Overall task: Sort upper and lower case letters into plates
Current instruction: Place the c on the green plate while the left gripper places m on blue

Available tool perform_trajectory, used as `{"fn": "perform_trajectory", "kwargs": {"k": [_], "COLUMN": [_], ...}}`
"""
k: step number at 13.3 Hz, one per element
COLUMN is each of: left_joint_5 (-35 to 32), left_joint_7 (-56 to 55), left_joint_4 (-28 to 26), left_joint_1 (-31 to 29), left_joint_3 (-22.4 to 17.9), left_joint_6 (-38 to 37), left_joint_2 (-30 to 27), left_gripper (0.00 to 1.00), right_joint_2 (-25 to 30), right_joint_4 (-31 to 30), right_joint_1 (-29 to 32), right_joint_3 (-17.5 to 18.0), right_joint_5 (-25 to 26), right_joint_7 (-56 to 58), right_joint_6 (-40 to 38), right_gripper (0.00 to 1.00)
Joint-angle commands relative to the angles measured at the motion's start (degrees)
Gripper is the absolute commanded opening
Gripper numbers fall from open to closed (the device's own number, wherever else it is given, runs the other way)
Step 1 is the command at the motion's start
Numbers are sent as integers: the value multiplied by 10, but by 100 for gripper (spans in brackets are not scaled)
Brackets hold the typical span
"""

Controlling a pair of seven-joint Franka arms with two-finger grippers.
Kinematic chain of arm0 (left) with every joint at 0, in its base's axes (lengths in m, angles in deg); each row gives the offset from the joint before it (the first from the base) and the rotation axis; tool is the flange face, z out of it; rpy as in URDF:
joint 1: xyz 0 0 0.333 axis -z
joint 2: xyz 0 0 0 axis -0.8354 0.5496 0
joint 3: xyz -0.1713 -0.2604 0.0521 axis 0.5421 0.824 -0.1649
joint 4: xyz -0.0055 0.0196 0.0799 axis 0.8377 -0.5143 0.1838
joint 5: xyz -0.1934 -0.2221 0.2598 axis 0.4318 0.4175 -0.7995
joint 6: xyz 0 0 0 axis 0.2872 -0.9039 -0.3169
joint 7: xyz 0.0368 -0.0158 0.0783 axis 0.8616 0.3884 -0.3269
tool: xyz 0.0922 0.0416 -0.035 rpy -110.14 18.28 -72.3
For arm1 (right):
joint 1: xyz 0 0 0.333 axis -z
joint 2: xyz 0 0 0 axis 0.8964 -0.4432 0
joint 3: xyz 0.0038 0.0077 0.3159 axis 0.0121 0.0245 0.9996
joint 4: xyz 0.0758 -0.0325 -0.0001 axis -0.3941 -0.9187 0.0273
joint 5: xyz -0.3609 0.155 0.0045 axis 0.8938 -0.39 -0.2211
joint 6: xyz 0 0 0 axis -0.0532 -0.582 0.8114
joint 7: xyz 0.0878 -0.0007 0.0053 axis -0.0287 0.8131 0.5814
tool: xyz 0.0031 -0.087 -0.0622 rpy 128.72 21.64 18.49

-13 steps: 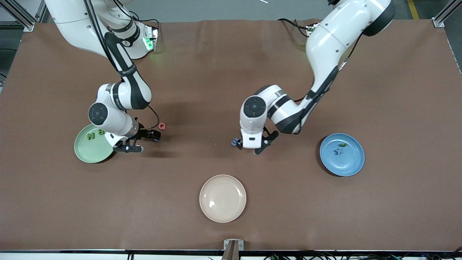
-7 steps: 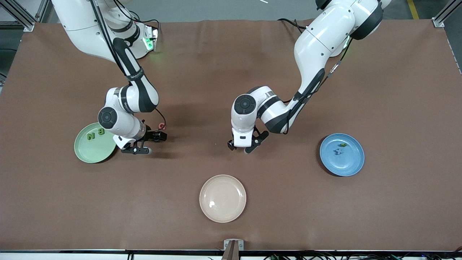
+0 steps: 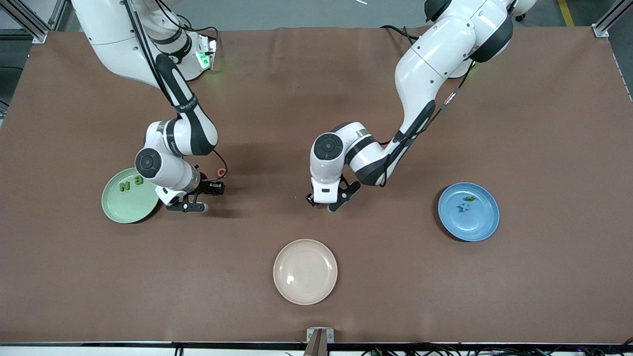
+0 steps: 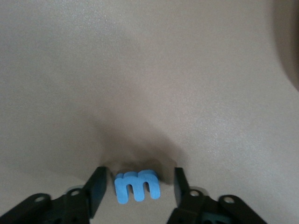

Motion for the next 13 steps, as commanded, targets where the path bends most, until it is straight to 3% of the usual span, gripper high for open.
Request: {"fn": "perform_trajectory", "kwargs": {"k": [1, 4, 7, 9, 13], "left_joint_5": [7, 7, 6, 5, -4], "left_joint_7": [-5, -5, 1, 17, 134], "left_joint_4": [22, 20, 1, -24, -128], "left_joint_1": [12, 7, -50, -112, -251], "left_joint_3": [-8, -8, -1, 24, 68], "left_joint_6": [-9, -50, -108, -129, -149], "left_joint_2": [15, 4, -47, -83, -159], "left_gripper": [38, 1, 0, 0, 1], "right_joint_2": [-5, -5, 10, 38, 93], "right_joint_4": [2, 1, 3, 7, 1], "right_joint_1": [-9, -9, -7, -5, 10], "right_joint_3": [-3, -3, -4, -19, -58], "right_joint_5": [-3, -2, 0, 7, 110], "right_joint_7": [-1, 0, 1, 3, 19], "right_joint_6": [0, -3, -19, -63, -130], "right_gripper": [26, 18, 16, 16, 16]}}
